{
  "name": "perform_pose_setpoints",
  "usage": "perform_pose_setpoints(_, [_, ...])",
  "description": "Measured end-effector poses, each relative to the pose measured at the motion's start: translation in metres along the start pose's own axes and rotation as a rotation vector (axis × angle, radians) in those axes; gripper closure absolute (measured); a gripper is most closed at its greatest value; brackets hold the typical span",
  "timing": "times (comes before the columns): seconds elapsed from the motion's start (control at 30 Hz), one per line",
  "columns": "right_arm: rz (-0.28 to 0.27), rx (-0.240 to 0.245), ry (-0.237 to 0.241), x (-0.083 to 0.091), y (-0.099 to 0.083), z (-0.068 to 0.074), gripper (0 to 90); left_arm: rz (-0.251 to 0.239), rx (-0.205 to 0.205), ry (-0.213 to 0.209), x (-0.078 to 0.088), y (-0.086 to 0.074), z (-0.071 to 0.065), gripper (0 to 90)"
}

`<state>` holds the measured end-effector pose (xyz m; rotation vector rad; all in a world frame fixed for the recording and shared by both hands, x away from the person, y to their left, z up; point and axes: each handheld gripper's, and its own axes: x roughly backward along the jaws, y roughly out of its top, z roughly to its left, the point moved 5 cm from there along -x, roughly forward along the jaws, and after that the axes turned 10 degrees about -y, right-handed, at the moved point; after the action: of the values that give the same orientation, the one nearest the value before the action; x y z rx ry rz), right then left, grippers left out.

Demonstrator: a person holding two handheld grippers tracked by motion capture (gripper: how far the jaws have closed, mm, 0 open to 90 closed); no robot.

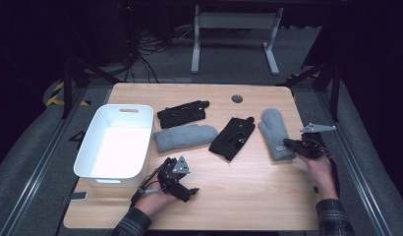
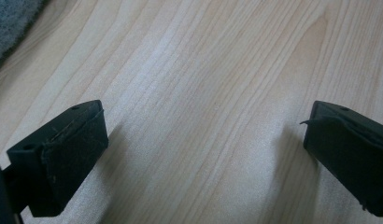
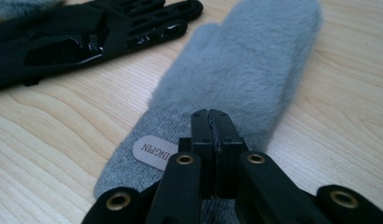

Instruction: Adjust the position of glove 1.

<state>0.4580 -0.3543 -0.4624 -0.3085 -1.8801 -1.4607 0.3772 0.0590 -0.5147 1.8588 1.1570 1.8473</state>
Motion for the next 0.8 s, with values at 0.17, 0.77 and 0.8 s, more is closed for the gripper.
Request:
perform_pose_setpoints(0.17, [0.006,0.008,0.006,0.000,-0.001,0.003,90.0,0.001,0.000,0.000,0.000,0.000,0.000,0.3])
perform_pose_setpoints(0.77, [0.030,0.058,0.068,0.008,-0.010,0.024,90.0,0.000,0.005,-0.002,0.000,0.000,0.000,0.3])
perform_pose_setpoints(0.8, [0.031,0.059,0.073,0.009,-0.010,0.026,90.0,0.000,0.003,0.000,0.000,0.000,0.000,0.3])
